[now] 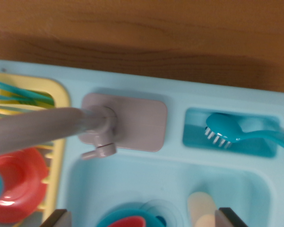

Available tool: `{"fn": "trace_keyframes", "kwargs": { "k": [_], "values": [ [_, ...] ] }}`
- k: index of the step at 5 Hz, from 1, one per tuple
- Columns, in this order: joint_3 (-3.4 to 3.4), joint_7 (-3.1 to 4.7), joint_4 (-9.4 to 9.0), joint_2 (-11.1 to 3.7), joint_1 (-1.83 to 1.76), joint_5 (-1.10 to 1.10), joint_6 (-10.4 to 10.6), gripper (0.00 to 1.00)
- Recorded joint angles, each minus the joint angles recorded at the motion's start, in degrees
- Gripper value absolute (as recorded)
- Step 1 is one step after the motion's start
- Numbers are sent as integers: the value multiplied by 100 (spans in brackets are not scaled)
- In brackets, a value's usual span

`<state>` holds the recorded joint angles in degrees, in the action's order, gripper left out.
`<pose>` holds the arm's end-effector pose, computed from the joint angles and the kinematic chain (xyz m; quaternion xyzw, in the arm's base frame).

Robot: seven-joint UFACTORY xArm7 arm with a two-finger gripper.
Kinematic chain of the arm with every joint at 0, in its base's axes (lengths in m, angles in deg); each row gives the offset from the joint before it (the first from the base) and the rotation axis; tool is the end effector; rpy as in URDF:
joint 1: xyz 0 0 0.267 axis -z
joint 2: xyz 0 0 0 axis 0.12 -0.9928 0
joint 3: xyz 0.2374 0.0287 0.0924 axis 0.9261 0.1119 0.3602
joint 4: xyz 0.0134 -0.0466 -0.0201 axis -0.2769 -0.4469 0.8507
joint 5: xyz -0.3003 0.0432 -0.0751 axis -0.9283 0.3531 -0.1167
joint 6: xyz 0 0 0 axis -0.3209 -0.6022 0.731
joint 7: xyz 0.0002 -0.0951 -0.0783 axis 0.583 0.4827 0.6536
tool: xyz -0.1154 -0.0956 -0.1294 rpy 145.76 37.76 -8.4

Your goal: Pick detergent from the sink

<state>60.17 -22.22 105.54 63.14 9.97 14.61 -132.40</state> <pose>0.4634 -0.0577 0.1886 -0.9979 -0.0612 -0.0082 0.0189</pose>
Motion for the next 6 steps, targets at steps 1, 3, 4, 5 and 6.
{"fn": "trace_keyframes", "kwargs": {
  "k": [1,3,4,5,6],
  "values": [
    [0,0,0,0,0,0,0,0],
    [-40,206,-226,-79,53,62,271,0],
    [-78,401,-440,-153,103,122,528,0],
    [-78,401,-440,-153,103,122,528,0],
    [-118,601,-660,-230,155,182,793,0]
  ]
}}
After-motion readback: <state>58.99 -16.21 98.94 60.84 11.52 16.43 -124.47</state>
